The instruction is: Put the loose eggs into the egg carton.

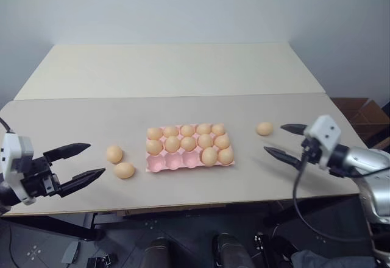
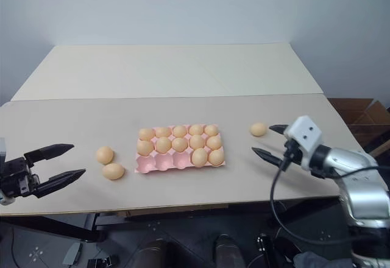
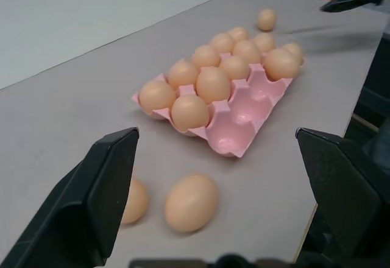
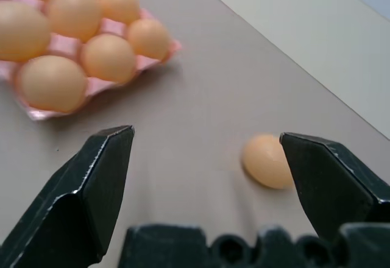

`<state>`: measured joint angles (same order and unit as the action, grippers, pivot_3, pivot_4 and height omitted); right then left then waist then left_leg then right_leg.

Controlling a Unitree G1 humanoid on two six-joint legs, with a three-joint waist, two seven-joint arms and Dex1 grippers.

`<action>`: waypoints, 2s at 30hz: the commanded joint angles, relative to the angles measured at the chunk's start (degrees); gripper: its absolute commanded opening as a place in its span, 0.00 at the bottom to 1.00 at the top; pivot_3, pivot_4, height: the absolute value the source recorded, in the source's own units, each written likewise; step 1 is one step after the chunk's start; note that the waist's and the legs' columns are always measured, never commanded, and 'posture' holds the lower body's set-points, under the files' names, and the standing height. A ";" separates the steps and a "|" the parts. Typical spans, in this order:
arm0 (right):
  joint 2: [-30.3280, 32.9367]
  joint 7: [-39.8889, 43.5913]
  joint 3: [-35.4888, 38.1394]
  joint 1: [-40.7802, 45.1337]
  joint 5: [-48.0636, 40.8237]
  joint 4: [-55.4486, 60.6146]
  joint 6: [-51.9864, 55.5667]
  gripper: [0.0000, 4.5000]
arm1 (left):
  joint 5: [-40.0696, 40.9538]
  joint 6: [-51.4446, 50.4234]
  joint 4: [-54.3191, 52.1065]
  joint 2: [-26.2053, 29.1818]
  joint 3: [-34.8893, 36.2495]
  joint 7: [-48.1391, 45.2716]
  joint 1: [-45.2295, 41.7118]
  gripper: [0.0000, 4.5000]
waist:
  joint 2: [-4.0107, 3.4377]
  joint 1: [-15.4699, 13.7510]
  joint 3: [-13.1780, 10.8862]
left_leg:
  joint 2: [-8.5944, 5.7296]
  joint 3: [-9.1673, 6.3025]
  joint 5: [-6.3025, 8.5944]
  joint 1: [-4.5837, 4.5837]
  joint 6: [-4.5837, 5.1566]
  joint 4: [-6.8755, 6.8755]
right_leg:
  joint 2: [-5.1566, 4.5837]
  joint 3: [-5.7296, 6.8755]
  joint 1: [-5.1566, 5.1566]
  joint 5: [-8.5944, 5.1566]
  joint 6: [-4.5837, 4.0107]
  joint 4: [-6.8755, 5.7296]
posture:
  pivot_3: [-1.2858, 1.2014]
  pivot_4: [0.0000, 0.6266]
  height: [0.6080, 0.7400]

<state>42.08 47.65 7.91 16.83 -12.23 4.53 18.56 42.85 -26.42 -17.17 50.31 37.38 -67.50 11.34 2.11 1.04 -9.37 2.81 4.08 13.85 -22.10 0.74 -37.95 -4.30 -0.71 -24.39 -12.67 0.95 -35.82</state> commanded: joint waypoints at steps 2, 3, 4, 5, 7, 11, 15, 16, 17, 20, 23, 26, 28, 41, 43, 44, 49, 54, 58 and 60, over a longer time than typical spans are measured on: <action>-3.38 -7.28 -5.06 8.89 7.14 -12.23 -2.43 1.00 | 0.62 0.02 -1.38 0.97 -0.35 0.43 -1.55 1.00 | 0.00 0.03 0.00 | 0.00 0.00 0.00 -0.01 0.00 0.00 | 0.02 0.00 -0.02 0.11 -0.18 -0.01 | 0.52 0.24 1.00; -4.23 -8.57 -6.18 10.84 8.59 -15.81 -2.93 1.00 | 0.69 -0.04 -1.48 1.02 -0.45 0.46 -1.74 1.00 | 0.00 0.04 0.00 | 0.00 -0.01 0.00 -0.03 0.00 0.01 | 0.03 0.01 -0.02 0.15 -0.22 -0.01 | 0.52 0.24 1.00; -4.76 -9.34 -6.91 12.20 9.56 -18.42 -3.57 1.00 | 0.72 -0.08 -1.48 1.08 -0.58 0.50 -1.94 1.00 | 0.00 0.04 0.00 | 0.00 -0.01 0.00 -0.03 0.00 0.01 | 0.03 0.02 -0.03 0.18 -0.21 -0.01 | 0.52 0.24 1.00; -5.67 -10.34 -7.53 13.94 10.44 -22.27 -4.90 1.00 | 0.78 -0.17 -1.66 1.07 -0.51 0.51 -1.92 1.00 | 0.00 -0.02 0.00 | -0.01 -0.01 0.00 -0.09 0.00 0.01 | 0.02 0.01 -0.08 0.19 -0.22 -0.01 | 0.52 0.24 1.00; -6.92 -11.29 -8.26 16.52 11.41 -28.14 -7.05 1.00 | 0.76 -0.20 -1.82 1.08 -0.50 0.53 -1.89 1.00 | -0.01 -0.18 0.00 | -0.02 -0.02 0.01 -0.12 0.01 0.03 | 0.01 0.05 -0.08 0.28 -0.05 0.01 | 0.52 0.24 1.00; -8.91 -12.55 -9.00 21.18 12.62 -37.13 -8.95 0.86 | 0.77 -0.19 -2.47 1.17 0.21 0.39 -1.16 1.00 | -0.01 -0.03 -0.01 | -0.04 -0.02 0.01 -0.20 0.02 0.04 | -0.01 0.05 -0.11 0.37 0.11 0.07 | 0.52 0.24 1.00; -9.82 -12.23 -7.92 21.71 11.22 -35.49 -8.10 0.58 | 0.97 -0.25 -3.37 1.15 1.21 0.49 -0.34 1.00 | -0.02 0.02 -0.01 | -0.03 -0.04 0.01 -0.18 0.02 0.04 | -0.01 0.05 -0.10 0.37 0.12 0.05 | 0.52 0.24 1.00; -9.68 -12.31 -8.03 21.08 11.38 -33.74 -7.97 0.56 | 1.07 -0.27 -3.67 1.09 1.39 0.55 -0.12 1.00 | -0.02 0.02 -0.01 | -0.02 -0.04 0.01 -0.18 0.02 0.04 | 0.00 0.05 -0.10 0.37 0.12 0.04 | 0.52 0.24 1.00; -9.60 -12.28 -7.98 20.29 11.23 -31.21 -7.54 0.56 | 1.11 -0.24 -3.88 1.05 1.52 0.63 0.04 1.00 | -0.02 0.01 -0.01 | -0.02 -0.04 0.01 -0.17 0.01 0.04 | 0.00 0.05 -0.10 0.37 0.12 0.03 | 0.52 0.24 1.00; -9.81 -12.15 -7.79 18.04 10.31 -22.66 -4.62 0.55 | 1.21 -0.17 -4.32 0.94 1.80 0.78 0.36 1.00 | -0.03 0.01 -0.01 | -0.01 -0.05 0.01 -0.15 0.01 0.04 | 0.01 0.05 -0.10 0.37 0.12 -0.02 | 0.52 0.24 1.00; -12.11 -11.15 -10.64 12.97 6.76 1.04 5.78 0.55 | 1.55 -0.22 -4.88 0.85 2.06 0.97 0.41 1.00 | -0.03 0.01 -0.01 | 0.03 -0.07 0.01 -0.15 0.01 0.05 | 0.02 0.07 -0.12 0.35 0.11 -0.06 | 0.52 0.24 1.00; -14.69 -10.69 -15.35 10.57 5.05 13.63 12.50 0.55 | 1.57 -0.23 -4.72 0.92 1.28 0.92 -0.06 1.00 | -0.04 0.32 -0.01 | 0.09 -0.09 0.01 -0.14 0.01 0.08 | 0.08 0.06 -0.18 0.35 0.11 -0.13 | 0.52 0.24 1.00; -16.73 -11.05 -18.91 9.98 4.29 19.40 16.21 0.55 | 1.45 -0.17 -4.49 0.96 0.48 0.94 -0.60 1.00 | -0.03 0.19 -0.01 | 0.09 -0.09 0.00 -0.09 0.00 0.08 | 0.08 0.07 -0.17 0.34 0.09 -0.17 | 0.52 0.24 1.00; -20.09 -12.73 -32.35 10.38 9.25 20.04 21.69 0.71 | 1.13 -0.28 -3.84 1.27 -0.83 0.58 -2.27 1.00 | 0.03 -0.26 0.03 | 0.00 -0.09 -0.04 -0.16 -0.06 0.07 | -0.01 0.15 -0.17 0.29 -0.05 -0.06 | 0.52 0.24 1.00; -20.67 -13.09 -32.17 10.51 9.28 19.90 21.88 0.83 | 1.14 -0.28 -3.85 1.25 -0.71 0.62 -2.24 1.00 | 0.03 -0.24 0.03 | 0.03 -0.11 -0.04 -0.16 -0.06 0.07 | 0.02 0.18 -0.18 0.30 -0.04 -0.09 | 0.52 0.24 1.00; -20.96 -13.15 -31.68 10.84 8.98 20.08 22.06 0.91 | 1.13 -0.28 -3.76 1.29 -0.71 0.62 -2.32 1.00 | 0.03 -0.24 0.03 | 0.03 -0.12 -0.04 -0.15 -0.06 0.07 | 0.03 0.19 -0.18 0.29 -0.06 -0.12 | 0.52 0.24 1.00; -20.24 -12.31 -27.24 12.05 6.83 22.76 22.30 0.99 | 0.82 -0.03 -3.25 1.28 -0.72 0.78 -2.61 1.00 | 0.03 -0.22 0.03 | 0.03 -0.13 -0.04 -0.14 -0.07 0.07 | 0.03 0.18 -0.18 0.27 -0.08 -0.14 | 0.52 0.24 1.00; -16.68 -9.14 -17.73 10.69 0.94 25.51 21.35 0.99 | 0.32 0.17 -2.65 1.18 0.37 0.84 -1.77 1.00 | 0.03 -0.45 0.03 | 0.02 -0.15 -0.04 -0.18 -0.07 0.07 | 0.01 0.21 -0.17 0.29 -0.03 -0.09 | 0.52 0.24 1.00; -10.96 -1.66 -8.51 5.54 -4.69 22.70 13.61 0.99 | 0.42 0.06 -1.89 1.58 2.16 -0.16 -0.14 1.00 | 0.04 -0.51 0.03 | 0.01 -0.14 -0.02 -0.21 -0.05 0.07 | -0.01 0.24 -0.12 0.28 -0.01 0.02 | 0.52 0.24 1.00; -8.61 1.89 -5.15 3.22 -6.77 19.99 9.60 0.99 | 0.80 -0.42 -1.30 1.71 2.85 -0.63 0.72 1.00 | 0.04 -0.44 0.03 | 0.00 -0.13 0.00 -0.20 -0.05 0.07 | -0.02 0.23 -0.09 0.26 0.00 0.05 | 0.52 0.24 1.00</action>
<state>32.55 46.68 -0.82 20.29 -16.59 24.92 32.39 42.87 -26.57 -18.60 51.32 37.81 -67.47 11.93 2.15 0.60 -9.34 2.81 3.96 13.86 -22.28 0.69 -37.88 -4.32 -0.48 -24.47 -12.42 0.92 -35.77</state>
